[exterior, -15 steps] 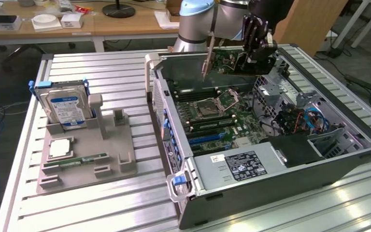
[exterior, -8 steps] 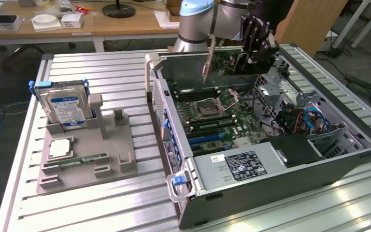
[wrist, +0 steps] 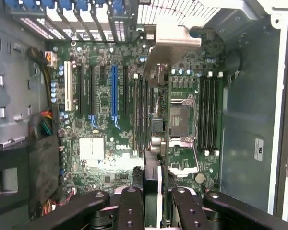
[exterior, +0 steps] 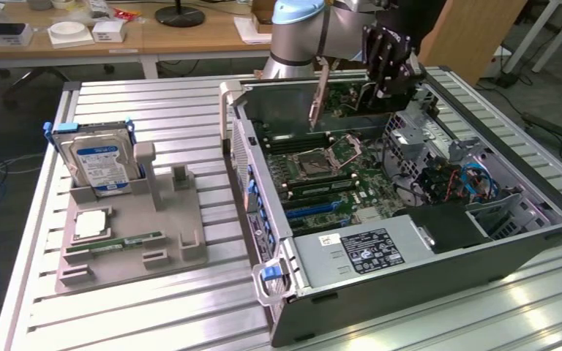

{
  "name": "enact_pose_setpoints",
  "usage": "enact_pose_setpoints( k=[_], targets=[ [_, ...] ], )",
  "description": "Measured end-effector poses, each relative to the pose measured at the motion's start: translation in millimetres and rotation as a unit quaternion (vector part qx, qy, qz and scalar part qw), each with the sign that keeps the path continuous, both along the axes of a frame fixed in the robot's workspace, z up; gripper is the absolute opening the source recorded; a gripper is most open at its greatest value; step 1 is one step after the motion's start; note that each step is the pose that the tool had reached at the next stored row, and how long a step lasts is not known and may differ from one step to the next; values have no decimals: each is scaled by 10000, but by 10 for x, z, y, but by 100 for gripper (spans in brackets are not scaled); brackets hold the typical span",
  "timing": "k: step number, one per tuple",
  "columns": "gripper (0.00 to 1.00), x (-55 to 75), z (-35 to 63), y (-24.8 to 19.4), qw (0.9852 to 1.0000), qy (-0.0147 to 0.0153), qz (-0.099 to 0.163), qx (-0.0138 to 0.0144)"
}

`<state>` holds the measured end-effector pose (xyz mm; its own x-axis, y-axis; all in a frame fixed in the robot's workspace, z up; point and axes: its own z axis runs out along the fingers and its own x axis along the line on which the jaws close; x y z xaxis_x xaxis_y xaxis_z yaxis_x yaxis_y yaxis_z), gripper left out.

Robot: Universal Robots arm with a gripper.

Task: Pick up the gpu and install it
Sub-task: 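Insert the gpu into the slot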

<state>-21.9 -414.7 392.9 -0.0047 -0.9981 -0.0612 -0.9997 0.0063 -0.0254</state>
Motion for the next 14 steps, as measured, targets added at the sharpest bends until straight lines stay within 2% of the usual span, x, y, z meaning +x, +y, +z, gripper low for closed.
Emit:
enact_pose_setpoints(
  k=[1, 3, 10, 14],
  targets=[
    [27, 0, -6, 0, 10000, -28, 0, 0],
    [27, 1, -25, -3, 10000, -55, 6, 1],
    [27, 0, -150, -37, 10000, -54, 9, -2],
    [27, 0, -210, -61, 10000, -55, 10, -16]
  ],
)
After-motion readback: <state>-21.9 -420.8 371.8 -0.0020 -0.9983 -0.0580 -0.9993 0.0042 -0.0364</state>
